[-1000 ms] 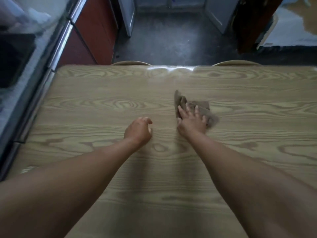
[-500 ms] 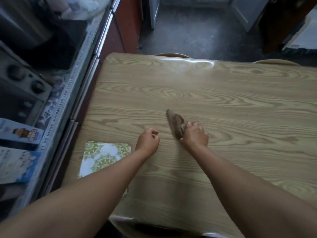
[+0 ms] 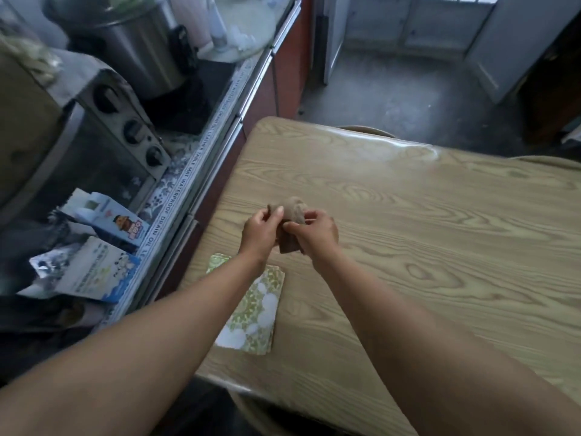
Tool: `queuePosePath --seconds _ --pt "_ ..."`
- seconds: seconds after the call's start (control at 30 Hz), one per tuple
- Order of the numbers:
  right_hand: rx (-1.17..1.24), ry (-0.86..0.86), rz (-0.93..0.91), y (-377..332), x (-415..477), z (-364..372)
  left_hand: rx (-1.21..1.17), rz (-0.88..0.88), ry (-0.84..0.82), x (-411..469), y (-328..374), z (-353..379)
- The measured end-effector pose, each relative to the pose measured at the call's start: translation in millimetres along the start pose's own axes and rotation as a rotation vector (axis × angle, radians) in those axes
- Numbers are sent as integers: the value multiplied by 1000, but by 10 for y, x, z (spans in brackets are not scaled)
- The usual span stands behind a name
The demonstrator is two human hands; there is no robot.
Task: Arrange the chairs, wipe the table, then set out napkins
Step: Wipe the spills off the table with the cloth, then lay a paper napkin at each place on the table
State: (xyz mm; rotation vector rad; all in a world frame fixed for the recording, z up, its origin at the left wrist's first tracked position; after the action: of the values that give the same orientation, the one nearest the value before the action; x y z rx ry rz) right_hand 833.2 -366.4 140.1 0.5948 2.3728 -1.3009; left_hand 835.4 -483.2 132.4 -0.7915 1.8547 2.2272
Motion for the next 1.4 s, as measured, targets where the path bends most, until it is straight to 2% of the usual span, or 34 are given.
queuePosePath --seconds 0.13,0.2,0.33,0.57,0.7,0.8,0.9,1.1,1.4 --pt "108 -66 -47 -377 123 65 56 42 25 212 348 -216" --pt "14 -102 -1 -362 135 79 150 -21 79 251 326 -391" --pt "-164 -198 51 -31 -3 264 298 -86 187 165 88 -773" --pt "-198 -247 296 670 -298 488 603 -160 389 -172 -394 -1361" --pt "-205 -263 374 834 -397 585 662 -201 447 -299 -481 -1530" --pt "-205 -260 390 880 -476 666 600 -226 417 -316 -518 -1556" --pt "-212 -258 383 888 -522 699 467 -329 368 -321 -587 -1555" --pt "-179 -273 391 1010 -597 678 350 -518 243 -403 -721 -1506" --pt "-76 -192 455 1354 -782 369 107 -536 76 -713 -783 -1193"
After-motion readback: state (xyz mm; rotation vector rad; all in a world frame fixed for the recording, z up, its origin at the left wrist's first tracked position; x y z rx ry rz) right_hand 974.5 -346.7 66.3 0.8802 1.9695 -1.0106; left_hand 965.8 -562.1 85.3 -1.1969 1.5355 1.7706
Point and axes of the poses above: each hand's wrist, its own x-axis towards the middle knuckle, its own z-axis out of the palm, y = z × x, the point moved 3 cm from there along x, towards the middle knuckle, and after that the axes turned 13 degrees about -x, right-handed, at the moved point
